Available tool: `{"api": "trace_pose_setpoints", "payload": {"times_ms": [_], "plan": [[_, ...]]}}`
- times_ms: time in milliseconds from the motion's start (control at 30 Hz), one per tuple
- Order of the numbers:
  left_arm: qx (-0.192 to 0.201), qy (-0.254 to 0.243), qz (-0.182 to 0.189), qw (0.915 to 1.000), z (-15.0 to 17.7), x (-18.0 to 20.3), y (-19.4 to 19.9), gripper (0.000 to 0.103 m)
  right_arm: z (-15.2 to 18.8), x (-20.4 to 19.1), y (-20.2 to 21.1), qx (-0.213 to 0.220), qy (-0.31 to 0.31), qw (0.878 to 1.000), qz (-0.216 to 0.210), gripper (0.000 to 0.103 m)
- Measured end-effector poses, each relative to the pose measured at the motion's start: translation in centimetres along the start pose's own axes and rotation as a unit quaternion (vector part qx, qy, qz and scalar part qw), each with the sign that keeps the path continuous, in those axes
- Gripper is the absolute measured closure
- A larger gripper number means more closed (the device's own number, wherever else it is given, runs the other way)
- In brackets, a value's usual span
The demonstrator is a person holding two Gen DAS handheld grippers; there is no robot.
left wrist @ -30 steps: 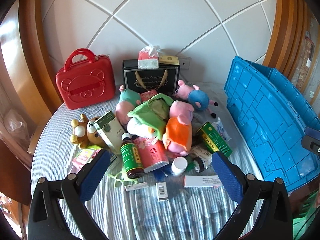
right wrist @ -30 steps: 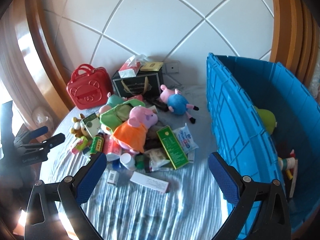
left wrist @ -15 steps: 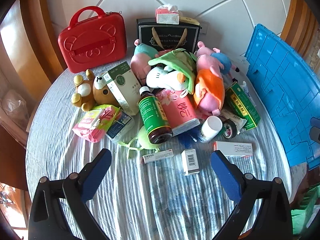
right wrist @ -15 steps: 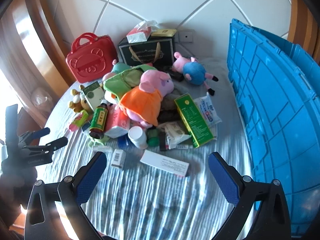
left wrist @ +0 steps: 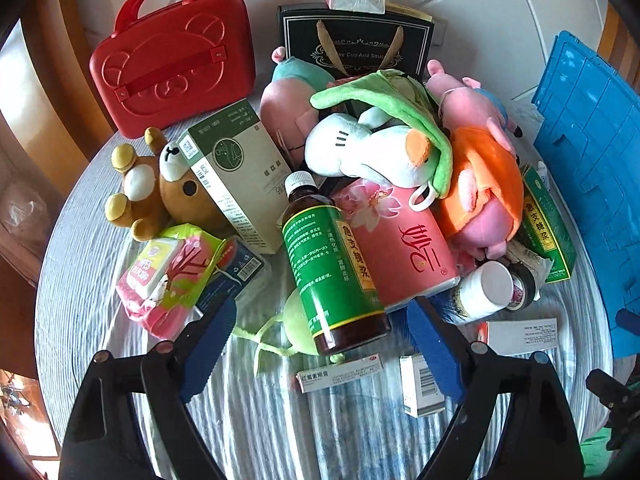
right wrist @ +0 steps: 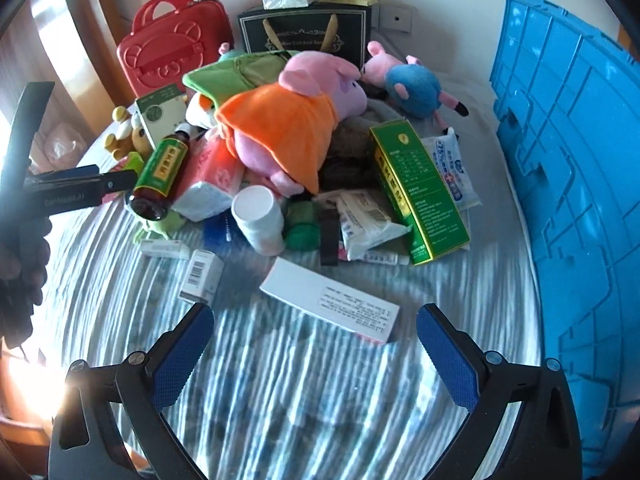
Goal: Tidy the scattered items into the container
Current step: 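Grasp the green syrup bottle with left tool while right tool grasps the green medicine box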
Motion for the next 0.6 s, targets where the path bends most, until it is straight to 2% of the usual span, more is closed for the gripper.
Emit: {"api": "trace_pose_setpoints", "payload": {"times_ms": [100,300,333,400,467,600], "plan": [[-0.005,0.004,-0.002,1.0,-0.6,-0.1,-1.7,0.015,-0.8,0.7,-2.4,0.003,-0.001,1.0,0.011,0.0],[-0.019,0.022,-0.003,0.9996,-0.9,-0.6,-4.3,0.026,-5.1,4.0,-6.5,0.018,-0.014,0.999,0.046,0.0],[-0.021,0.021,-0.003,0.9996,-0.9,-0.7,-4.6,0.031,-5.7,4.5,-7.1,0.019,-0.013,0.998,0.052,0.001],[-0.021,0.018,0.001,0.9996,-1.1,-0.6,-5.1,0.035,-6.8,5.3,-8.3,0.019,-0.011,0.998,0.064,0.001],[-0.021,0.011,0.006,0.9997,-1.2,-0.4,-5.5,0.044,-7.6,5.9,-9.3,0.019,-0.007,0.997,0.074,0.001],[-0.015,0.01,0.004,0.9998,-1.5,-0.2,-6.0,0.045,-8.6,6.3,-11.0,0.013,0.007,0.996,0.084,0.001]]}}
Point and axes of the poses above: each gripper's, at about its wrist camera, not at the fingertips, and y roughly against the way its jaws point, x to its right, z to its underside, the point moved 1 cm from there along -y, roughly the way its jaws point, and after that the axes turned 9 degrees about z, right-handed, at the moved point
